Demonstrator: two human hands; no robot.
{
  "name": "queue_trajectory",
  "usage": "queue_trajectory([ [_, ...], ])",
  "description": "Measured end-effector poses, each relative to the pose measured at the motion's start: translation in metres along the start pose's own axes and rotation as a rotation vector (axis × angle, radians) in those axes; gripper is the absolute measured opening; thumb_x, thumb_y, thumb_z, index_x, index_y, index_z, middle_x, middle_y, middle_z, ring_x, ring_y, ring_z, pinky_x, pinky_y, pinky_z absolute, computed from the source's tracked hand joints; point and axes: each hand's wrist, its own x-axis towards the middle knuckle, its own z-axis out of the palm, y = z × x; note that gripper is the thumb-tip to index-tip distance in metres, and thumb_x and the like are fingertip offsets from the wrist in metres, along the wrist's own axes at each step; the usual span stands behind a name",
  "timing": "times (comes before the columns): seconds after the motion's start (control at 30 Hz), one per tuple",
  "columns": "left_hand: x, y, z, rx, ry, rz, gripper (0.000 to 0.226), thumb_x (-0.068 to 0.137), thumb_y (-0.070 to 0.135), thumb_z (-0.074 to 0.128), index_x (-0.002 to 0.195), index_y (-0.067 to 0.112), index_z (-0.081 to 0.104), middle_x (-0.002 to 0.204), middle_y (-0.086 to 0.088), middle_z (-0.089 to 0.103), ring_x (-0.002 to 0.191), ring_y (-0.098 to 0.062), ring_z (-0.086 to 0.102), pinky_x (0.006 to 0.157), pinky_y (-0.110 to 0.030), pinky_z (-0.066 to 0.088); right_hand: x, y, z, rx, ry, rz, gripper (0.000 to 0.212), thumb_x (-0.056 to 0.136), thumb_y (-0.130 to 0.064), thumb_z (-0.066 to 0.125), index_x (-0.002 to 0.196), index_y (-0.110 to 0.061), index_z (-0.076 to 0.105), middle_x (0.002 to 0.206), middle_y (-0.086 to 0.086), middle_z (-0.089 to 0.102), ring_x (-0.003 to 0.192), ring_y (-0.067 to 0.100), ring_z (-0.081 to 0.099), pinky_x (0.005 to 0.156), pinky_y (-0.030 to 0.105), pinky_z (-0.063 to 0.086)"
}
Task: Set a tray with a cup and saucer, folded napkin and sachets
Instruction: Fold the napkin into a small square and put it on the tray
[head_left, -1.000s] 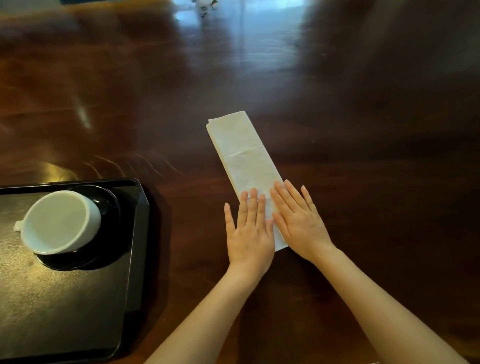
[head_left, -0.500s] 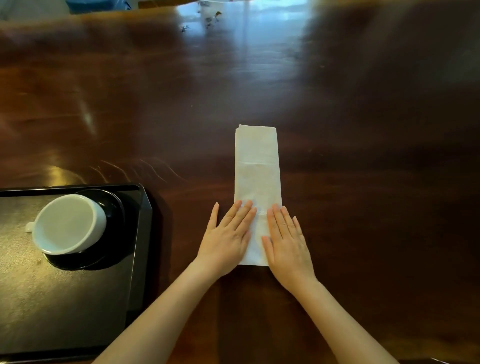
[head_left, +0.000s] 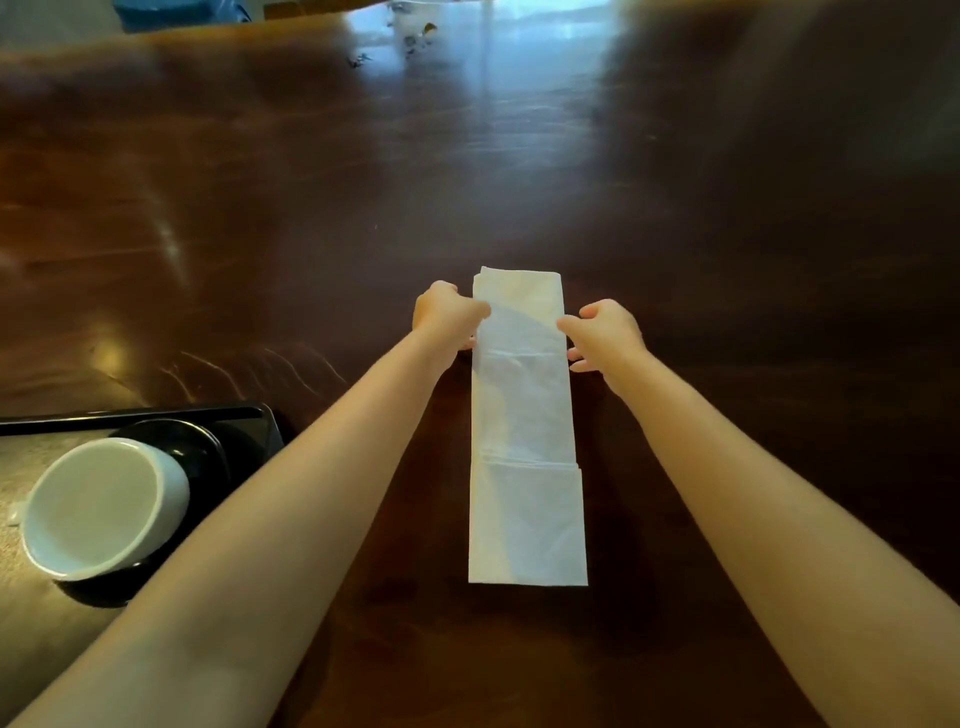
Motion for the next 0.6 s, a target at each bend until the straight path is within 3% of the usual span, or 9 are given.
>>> queue_trajectory([
  [0.1, 0.012, 0.015, 0.000, 0.050, -0.043, -0.049, 0.034, 0.081, 0.011, 0.064, 0.113, 0.008, 0.052, 0.083, -0.002, 0.050, 0.080, -0.018, 0.057, 0.067, -0.027, 0.050, 0.015, -0.013, 0.001, 0.044, -0.017, 0.145, 0.023, 0.086, -0.019, 0.060, 0.105, -0.009, 0.053, 0.096, 0.008, 0.061, 0.068, 0.014, 0.059, 0.054, 0.025, 0.048],
  [0.23, 0.026, 0.024, -0.004, 0.127, -0.081, -0.057, 0.030, 0.079, 0.010, 0.066, 0.109, 0.007, 0.061, 0.093, -0.008, 0.057, 0.068, -0.016, 0.051, 0.060, -0.024, 0.044, 0.023, -0.018, -0.008, 0.109, -0.124, 0.221, 0.019, 0.084, -0.019, 0.063, 0.097, -0.005, 0.058, 0.075, 0.005, 0.054, 0.051, 0.010, 0.037, 0.036, 0.018, 0.031],
  [0.3, 0.030, 0.024, -0.005, 0.231, -0.053, -0.005, 0.030, 0.081, 0.009, 0.066, 0.111, 0.009, 0.062, 0.088, -0.005, 0.057, 0.078, -0.019, 0.056, 0.065, -0.026, 0.050, 0.025, -0.019, -0.012, 0.122, -0.170, 0.180, 0.016, 0.085, -0.017, 0.063, 0.098, -0.008, 0.061, 0.075, 0.005, 0.052, 0.050, 0.010, 0.033, 0.032, 0.016, 0.026],
  [0.43, 0.033, 0.015, -0.002, 0.283, -0.059, 0.086, 0.029, 0.078, 0.011, 0.067, 0.106, 0.013, 0.062, 0.094, -0.003, 0.059, 0.090, -0.021, 0.059, 0.081, -0.034, 0.055, 0.028, -0.020, -0.015, 0.170, -0.243, 0.014, 0.021, 0.085, -0.020, 0.065, 0.103, -0.011, 0.064, 0.084, 0.005, 0.058, 0.054, 0.008, 0.041, 0.037, 0.015, 0.032],
  [0.6, 0.035, 0.013, -0.010, 0.037, -0.127, 0.035, 0.057, 0.075, 0.009, 0.071, 0.126, 0.014, 0.046, 0.112, -0.006, 0.056, 0.091, -0.017, 0.060, 0.074, -0.027, 0.052, 0.026, -0.024, -0.025, 0.294, -0.367, -0.093, 0.022, 0.088, -0.017, 0.061, 0.109, -0.011, 0.062, 0.084, 0.004, 0.066, 0.043, 0.006, 0.043, 0.037, 0.014, 0.031],
])
